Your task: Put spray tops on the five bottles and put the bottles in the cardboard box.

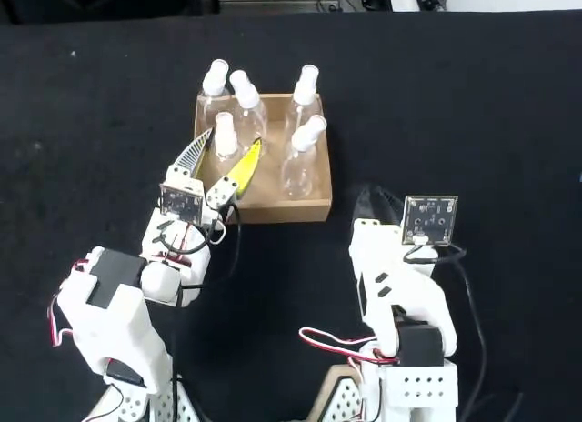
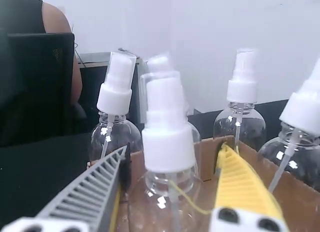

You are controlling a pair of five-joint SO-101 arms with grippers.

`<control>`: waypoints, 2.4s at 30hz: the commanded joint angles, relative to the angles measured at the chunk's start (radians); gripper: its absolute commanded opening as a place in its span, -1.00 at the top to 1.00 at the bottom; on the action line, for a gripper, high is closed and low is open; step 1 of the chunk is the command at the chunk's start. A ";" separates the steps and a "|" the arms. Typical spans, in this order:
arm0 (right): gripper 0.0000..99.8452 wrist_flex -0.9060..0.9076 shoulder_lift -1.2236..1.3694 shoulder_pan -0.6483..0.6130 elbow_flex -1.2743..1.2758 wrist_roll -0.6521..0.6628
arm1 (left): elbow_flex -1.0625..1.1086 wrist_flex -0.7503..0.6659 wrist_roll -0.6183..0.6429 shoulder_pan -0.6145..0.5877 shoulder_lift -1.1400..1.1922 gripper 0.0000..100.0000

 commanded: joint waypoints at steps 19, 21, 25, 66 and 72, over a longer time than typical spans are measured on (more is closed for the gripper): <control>0.93 -0.031 -0.021 0.029 -0.004 -0.003 | 0.209 0.485 -0.009 -0.045 -0.928 0.54; 0.93 -0.031 -0.021 0.029 -0.004 -0.003 | 0.234 0.601 -0.009 -0.076 -1.051 0.69; 0.96 -0.025 -0.021 0.029 -0.002 -0.003 | 0.283 0.852 -0.009 -0.130 -1.306 0.91; 0.98 0.545 -0.058 0.117 0.113 -0.005 | 0.460 2.731 -0.005 -0.392 -2.041 0.94; 0.98 0.545 -0.059 0.118 0.113 -0.005 | 0.460 2.731 -0.005 -0.394 -2.041 0.94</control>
